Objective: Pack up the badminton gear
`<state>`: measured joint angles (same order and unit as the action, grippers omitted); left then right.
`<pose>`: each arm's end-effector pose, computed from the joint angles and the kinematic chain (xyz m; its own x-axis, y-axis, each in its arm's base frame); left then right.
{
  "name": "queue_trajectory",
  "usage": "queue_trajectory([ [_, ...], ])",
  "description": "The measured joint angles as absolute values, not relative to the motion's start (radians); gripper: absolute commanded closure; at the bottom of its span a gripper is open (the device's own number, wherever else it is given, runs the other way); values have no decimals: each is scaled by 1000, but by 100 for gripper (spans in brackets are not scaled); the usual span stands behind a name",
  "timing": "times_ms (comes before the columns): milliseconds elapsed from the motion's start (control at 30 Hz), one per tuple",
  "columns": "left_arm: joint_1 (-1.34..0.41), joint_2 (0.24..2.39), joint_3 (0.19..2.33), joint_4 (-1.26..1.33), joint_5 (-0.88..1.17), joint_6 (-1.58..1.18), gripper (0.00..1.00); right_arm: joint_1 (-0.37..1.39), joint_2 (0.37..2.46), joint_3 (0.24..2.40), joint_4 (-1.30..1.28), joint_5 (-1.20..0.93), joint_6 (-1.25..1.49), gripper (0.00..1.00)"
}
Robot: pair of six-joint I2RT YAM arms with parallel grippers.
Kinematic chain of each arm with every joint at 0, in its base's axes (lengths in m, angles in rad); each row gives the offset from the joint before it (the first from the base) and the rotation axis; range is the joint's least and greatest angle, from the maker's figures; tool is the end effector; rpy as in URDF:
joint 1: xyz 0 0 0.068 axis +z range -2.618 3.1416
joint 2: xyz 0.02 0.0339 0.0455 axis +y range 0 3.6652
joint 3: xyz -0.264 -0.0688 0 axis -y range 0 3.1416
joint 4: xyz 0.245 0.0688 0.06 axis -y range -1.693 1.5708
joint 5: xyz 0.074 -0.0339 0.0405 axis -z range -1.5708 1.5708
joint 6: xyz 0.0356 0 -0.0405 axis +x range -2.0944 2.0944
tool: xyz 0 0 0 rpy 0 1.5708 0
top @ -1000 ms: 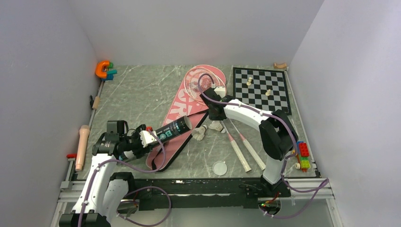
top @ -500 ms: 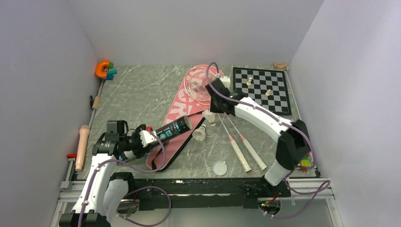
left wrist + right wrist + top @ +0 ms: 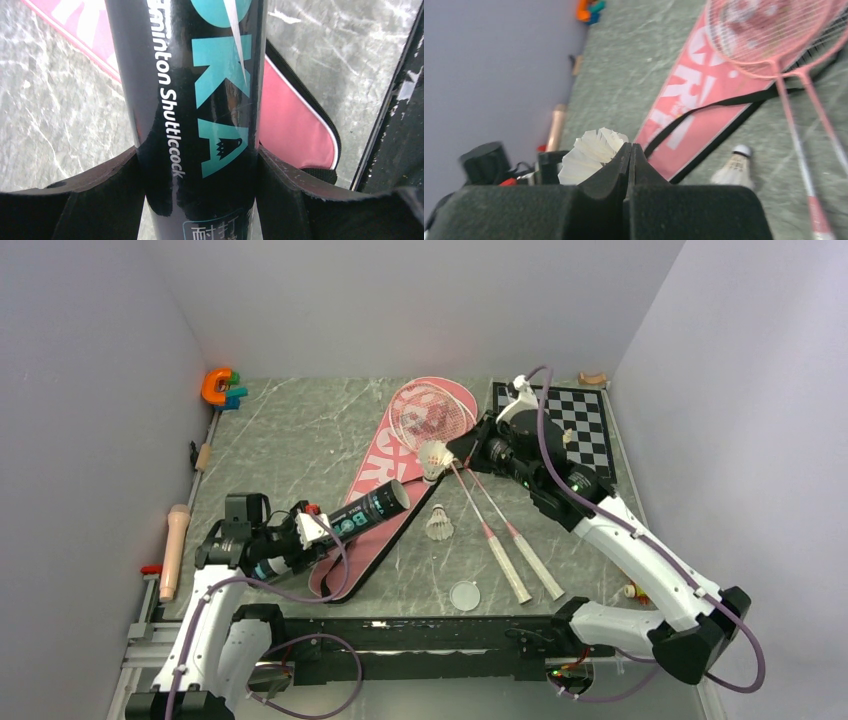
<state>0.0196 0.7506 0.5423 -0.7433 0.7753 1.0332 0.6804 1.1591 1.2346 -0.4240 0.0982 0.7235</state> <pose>0.1372 -0.0222 0.2206 -0.0801 0.6120 -0.7868 0.9002 0.3834 0.2066 0.2020 0.1590 0.3964 -0.5660 0.3895 -0.7266 -0.2398 0.7655 0.5971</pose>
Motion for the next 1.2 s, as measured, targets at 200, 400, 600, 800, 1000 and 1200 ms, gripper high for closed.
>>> queue_trajectory([
  [200, 20, 717, 546, -768, 879, 1059, 87, 680, 1082, 1075, -228, -54, 814, 100],
  [400, 20, 752, 588, -842, 951, 1114, 87, 680, 979, 926, -71, -119, 868, 100],
  [600, 25, 776, 649, -859, 1011, 1117, 87, 683, 920, 887, 74, -147, 903, 100],
  [800, 25, 785, 670, -877, 1040, 1125, 87, 686, 912, 847, 174, -171, 945, 100],
  [1000, 25, 782, 670, -881, 1043, 1120, 87, 709, 932, 824, 247, -194, 974, 100],
  [1200, 27, 776, 670, -870, 1044, 1096, 87, 741, 952, 823, 271, -200, 978, 100],
])
